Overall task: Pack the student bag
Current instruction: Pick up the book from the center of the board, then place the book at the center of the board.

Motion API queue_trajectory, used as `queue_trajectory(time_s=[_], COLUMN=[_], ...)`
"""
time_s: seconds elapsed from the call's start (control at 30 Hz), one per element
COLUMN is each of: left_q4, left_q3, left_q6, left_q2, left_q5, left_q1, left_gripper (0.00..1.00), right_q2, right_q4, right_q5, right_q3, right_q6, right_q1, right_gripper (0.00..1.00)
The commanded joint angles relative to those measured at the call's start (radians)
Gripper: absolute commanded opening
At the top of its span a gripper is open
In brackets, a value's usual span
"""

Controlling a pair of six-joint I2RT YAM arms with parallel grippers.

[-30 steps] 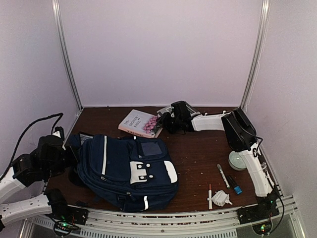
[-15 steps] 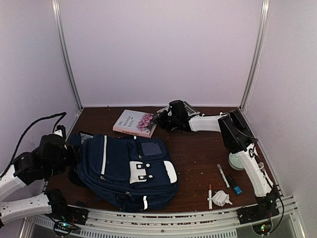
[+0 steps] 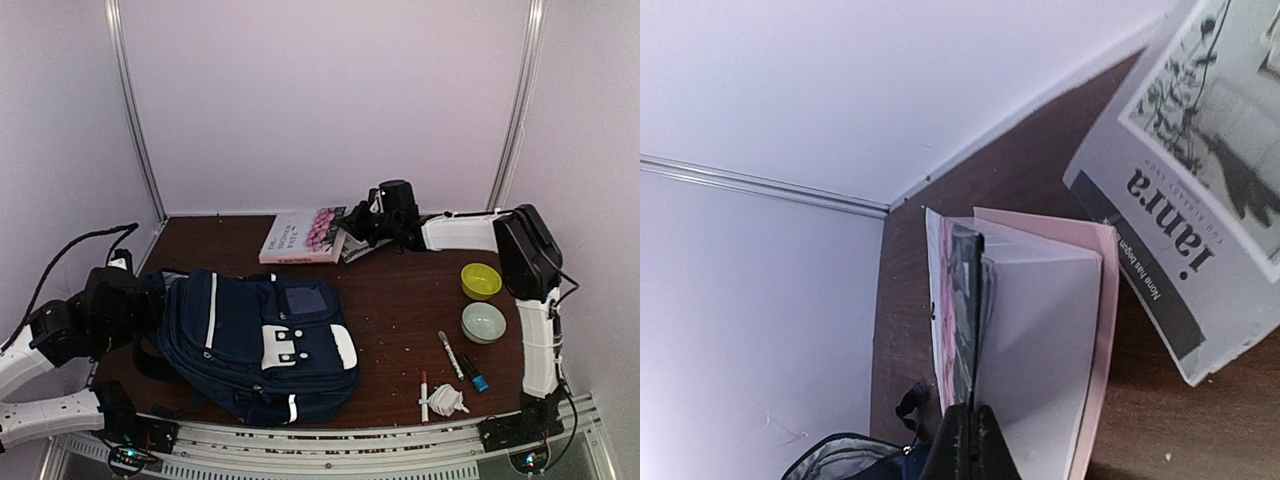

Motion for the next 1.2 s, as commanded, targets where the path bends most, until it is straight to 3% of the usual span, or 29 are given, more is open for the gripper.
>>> queue_trajectory(time_s=[0.0,0.07,0.13,0.2,0.33,0.53,0.6,0.67,0.77,0.83,0.93,1.03,1.17], left_q4=[-0.020,-0.085,-0.155,-0.148,-0.039,-0.047,0.016,0.130,0.215,0.216,0.191,0.213,0.263], left_q3=[0.076,0.080,0.072,0.056,0.063,0.210,0.241,0.264,0.316,0.355,0.421,0.463,0.477], left_q6=[0.009,-0.048,-0.138,-0.130,0.038,0.211,0.307,0.419,0.468,0.480,0.529,0.556,0.546], left_q2=[-0.020,-0.042,-0.084,-0.143,-0.188,0.002,0.069,0.119,0.239,0.353,0.535,0.689,0.802], left_q5=[-0.069,-0.115,-0.182,-0.211,-0.196,-0.188,-0.157,-0.001,0.489,0.686,0.820,0.939,0.986], left_q1=[0.001,0.001,0.001,0.001,0.001,0.002,0.005,0.054,0.276,0.380,0.442,0.484,0.568], left_gripper=[0.75,0.82,0.81,0.78,0.70,0.74,0.79,0.91,0.92,0.90,0.88,0.83,0.76], right_q2=[-0.213,-0.290,-0.372,-0.451,-0.605,-0.828,-0.869,-0.914,-0.990,-1.026,-1.035,-0.997,-0.918], right_q4=[0.100,0.103,0.107,0.100,-0.014,-0.240,-0.327,-0.412,-0.477,-0.501,-0.489,-0.510,-0.507], right_q5=[-0.012,-0.016,-0.012,-0.008,0.035,0.293,0.344,0.375,0.412,0.423,0.287,0.146,0.023], right_q3=[-0.159,-0.250,-0.349,-0.456,-0.624,-0.810,-0.826,-0.820,-0.802,-0.782,-0.775,-0.778,-0.795], right_q6=[-0.110,-0.141,-0.167,-0.193,-0.298,-0.493,-0.532,-0.569,-0.611,-0.665,-0.811,-0.970,-1.081], right_q1=[-0.053,-0.075,-0.097,-0.120,-0.153,-0.162,-0.162,-0.161,-0.141,-0.091,0.023,0.251,0.491], right_gripper=[0.00,0.00,0.00,0.00,0.00,0.01,0.24,0.38,0.40,0.40,0.38,0.38,0.37])
